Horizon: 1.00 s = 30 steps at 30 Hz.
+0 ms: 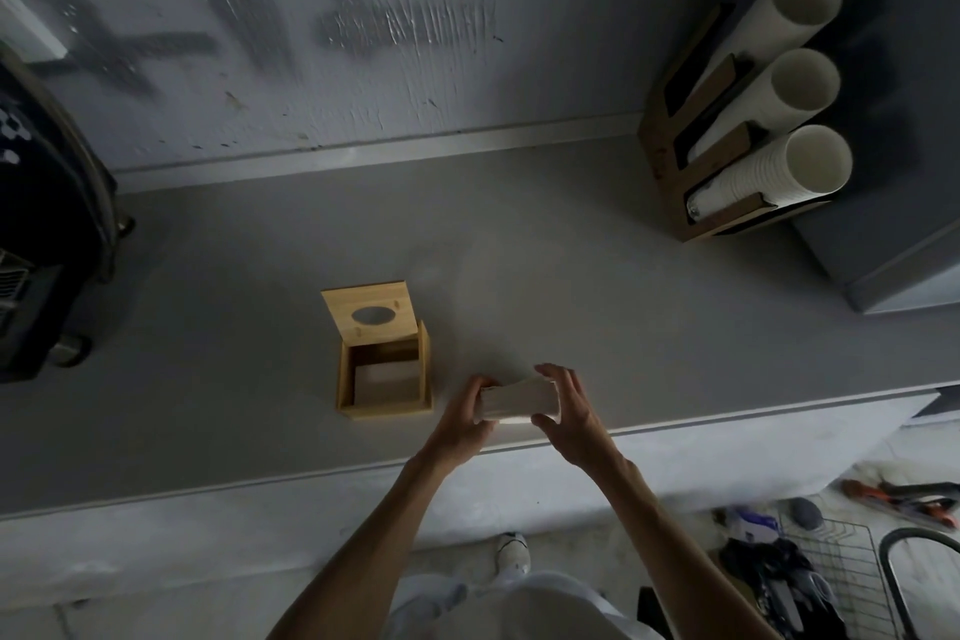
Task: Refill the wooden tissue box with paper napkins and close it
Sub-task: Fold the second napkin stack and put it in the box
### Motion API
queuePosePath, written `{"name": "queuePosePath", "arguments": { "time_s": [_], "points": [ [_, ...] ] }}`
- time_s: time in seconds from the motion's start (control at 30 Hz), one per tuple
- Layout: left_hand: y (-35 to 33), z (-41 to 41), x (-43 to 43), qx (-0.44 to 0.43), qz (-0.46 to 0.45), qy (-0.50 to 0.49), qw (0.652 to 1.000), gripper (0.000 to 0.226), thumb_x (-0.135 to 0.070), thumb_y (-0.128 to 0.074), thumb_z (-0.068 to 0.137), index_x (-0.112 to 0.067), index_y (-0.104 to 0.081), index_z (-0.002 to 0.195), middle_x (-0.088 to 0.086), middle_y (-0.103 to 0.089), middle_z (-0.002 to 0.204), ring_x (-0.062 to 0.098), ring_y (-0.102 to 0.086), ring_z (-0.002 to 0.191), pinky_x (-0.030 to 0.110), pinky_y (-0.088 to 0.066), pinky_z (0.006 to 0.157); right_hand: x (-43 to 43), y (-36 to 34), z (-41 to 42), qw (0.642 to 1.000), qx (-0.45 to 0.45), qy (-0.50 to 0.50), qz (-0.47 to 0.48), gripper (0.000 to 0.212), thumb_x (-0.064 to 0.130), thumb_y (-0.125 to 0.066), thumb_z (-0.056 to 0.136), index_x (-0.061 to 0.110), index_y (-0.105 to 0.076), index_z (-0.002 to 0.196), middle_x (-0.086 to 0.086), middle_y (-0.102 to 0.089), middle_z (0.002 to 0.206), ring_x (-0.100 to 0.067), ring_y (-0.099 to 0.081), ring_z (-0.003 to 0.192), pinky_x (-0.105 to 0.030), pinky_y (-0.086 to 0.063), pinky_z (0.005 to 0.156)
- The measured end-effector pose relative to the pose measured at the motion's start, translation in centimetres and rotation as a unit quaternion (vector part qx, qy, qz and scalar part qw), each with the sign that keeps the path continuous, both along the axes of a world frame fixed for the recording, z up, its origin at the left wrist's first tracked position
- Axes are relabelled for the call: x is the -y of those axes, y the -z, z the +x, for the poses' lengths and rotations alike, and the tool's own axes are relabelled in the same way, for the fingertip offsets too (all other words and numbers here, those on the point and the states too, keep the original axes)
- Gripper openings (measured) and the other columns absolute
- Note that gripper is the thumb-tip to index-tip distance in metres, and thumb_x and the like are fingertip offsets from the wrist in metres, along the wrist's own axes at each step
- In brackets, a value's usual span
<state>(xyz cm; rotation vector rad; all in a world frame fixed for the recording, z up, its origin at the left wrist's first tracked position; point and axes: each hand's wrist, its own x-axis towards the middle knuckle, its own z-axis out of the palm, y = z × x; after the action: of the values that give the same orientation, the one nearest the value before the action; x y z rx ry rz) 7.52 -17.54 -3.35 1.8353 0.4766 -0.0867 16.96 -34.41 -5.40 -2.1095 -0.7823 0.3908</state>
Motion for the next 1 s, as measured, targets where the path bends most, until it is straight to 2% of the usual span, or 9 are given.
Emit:
{"name": "queuePosePath", "arguments": {
  "time_s": [0.07, 0.17, 0.27, 0.4, 0.53, 0.63, 0.8, 0.9, 1.0],
  "points": [
    [0.0, 0.1, -0.1, 0.002, 0.008, 0.012, 1.0, 0.031, -0.017, -0.063, 0.086, -0.038, -0.051, 0.107, -0.004, -0.06, 0.108, 0.01, -0.056, 0.108, 0.02, -0.048, 0.09, 0.0, -0.1, 0.3, 0.999, -0.022, -0.023, -0.004, 0.077, 0.0, -0.074, 0.07, 0.019, -0.042, 0.138, 0.002, -0.046, 0.134, -0.012, -0.045, 0.119, -0.025, -0.042, 0.1],
    [-0.3, 0.1, -0.5, 0.001, 0.017, 0.015, 1.0, 0.038, -0.01, -0.062, 0.083, -0.039, -0.051, 0.104, -0.005, -0.059, 0.104, 0.009, -0.057, 0.103, 0.012, -0.046, 0.083, 0.0, -0.4, 0.9, 0.999, -0.027, -0.016, -0.007, 0.055, 0.004, -0.076, 0.068, 0.015, -0.057, 0.119, 0.003, -0.058, 0.113, -0.02, -0.059, 0.102, -0.026, -0.047, 0.085],
    [-0.4, -0.1, -0.8, 0.005, -0.022, -0.008, 1.0, 0.04, -0.004, -0.064, 0.082, -0.028, -0.053, 0.111, -0.003, -0.061, 0.109, 0.008, -0.058, 0.106, 0.007, -0.047, 0.08, 0.2, -0.3, 1.0, 0.995, -0.099, 0.026, 0.012, 0.044, 0.005, -0.078, 0.068, 0.013, -0.06, 0.108, 0.0, -0.064, 0.099, -0.019, -0.063, 0.091, -0.023, -0.051, 0.077],
    [-0.1, -0.3, -0.7, -0.025, -0.109, -0.061, 0.992, 0.044, -0.003, -0.065, 0.083, -0.02, -0.05, 0.121, 0.002, -0.062, 0.12, 0.012, -0.06, 0.113, 0.016, -0.052, 0.081, 0.2, 0.2, 0.6, 0.973, -0.217, 0.063, 0.057, 0.046, 0.001, -0.076, 0.075, 0.018, -0.057, 0.114, -0.005, -0.065, 0.105, -0.021, -0.064, 0.1, -0.025, -0.056, 0.083],
    [-1.0, -0.2, -0.6, -0.057, -0.161, -0.085, 0.982, 0.036, -0.005, -0.066, 0.083, -0.018, -0.054, 0.114, 0.004, -0.065, 0.108, 0.019, -0.062, 0.102, 0.028, -0.051, 0.083, -0.3, -1.3, -0.2, 0.929, -0.325, 0.104, 0.141, 0.048, -0.004, -0.07, 0.079, 0.003, -0.051, 0.124, -0.006, -0.06, 0.105, -0.022, -0.057, 0.098, -0.017, -0.053, 0.074],
    [-1.7, -1.1, 0.0, -0.059, -0.205, -0.098, 0.972, 0.027, -0.022, -0.063, 0.081, -0.009, -0.052, 0.102, 0.011, -0.052, 0.091, 0.022, -0.05, 0.087, 0.035, -0.042, 0.077, -0.5, -2.6, -1.8, 0.897, -0.372, 0.136, 0.198, 0.05, 0.016, -0.064, 0.078, 0.01, -0.054, 0.127, -0.004, -0.062, 0.105, -0.014, -0.058, 0.094, -0.023, -0.051, 0.076],
    [-1.9, -4.4, 0.8, -0.087, -0.255, -0.119, 0.956, 0.038, -0.033, -0.048, 0.091, -0.013, -0.049, 0.123, 0.013, -0.056, 0.124, 0.029, -0.053, 0.112, 0.037, -0.047, 0.085, -1.2, -2.5, -6.4, 0.873, -0.42, 0.159, 0.193, 0.028, 0.02, -0.056, 0.09, 0.021, -0.059, 0.118, -0.005, -0.067, 0.103, -0.02, -0.062, 0.095, -0.033, -0.056, 0.073],
    [-3.2, -6.3, -0.2, -0.106, -0.241, -0.12, 0.957, 0.031, -0.035, -0.049, 0.096, -0.016, -0.052, 0.12, 0.01, -0.057, 0.122, 0.028, -0.054, 0.111, 0.039, -0.051, 0.083, -1.9, -4.2, -7.9, 0.869, -0.442, 0.141, 0.17, 0.036, 0.026, -0.065, 0.08, 0.014, -0.063, 0.113, -0.02, -0.064, 0.107, -0.027, -0.062, 0.096, -0.044, -0.055, 0.08],
    [-5.1, -8.3, -1.9, -0.124, -0.248, -0.1, 0.956, 0.029, -0.029, -0.055, 0.093, -0.016, -0.057, 0.119, 0.01, -0.062, 0.12, 0.026, -0.059, 0.11, 0.041, -0.056, 0.085, -2.2, -6.1, -8.8, 0.873, -0.454, 0.093, 0.154, 0.039, 0.025, -0.07, 0.076, 0.01, -0.066, 0.112, -0.018, -0.065, 0.104, -0.028, -0.06, 0.096, -0.046, -0.052, 0.087]
  ]
}}
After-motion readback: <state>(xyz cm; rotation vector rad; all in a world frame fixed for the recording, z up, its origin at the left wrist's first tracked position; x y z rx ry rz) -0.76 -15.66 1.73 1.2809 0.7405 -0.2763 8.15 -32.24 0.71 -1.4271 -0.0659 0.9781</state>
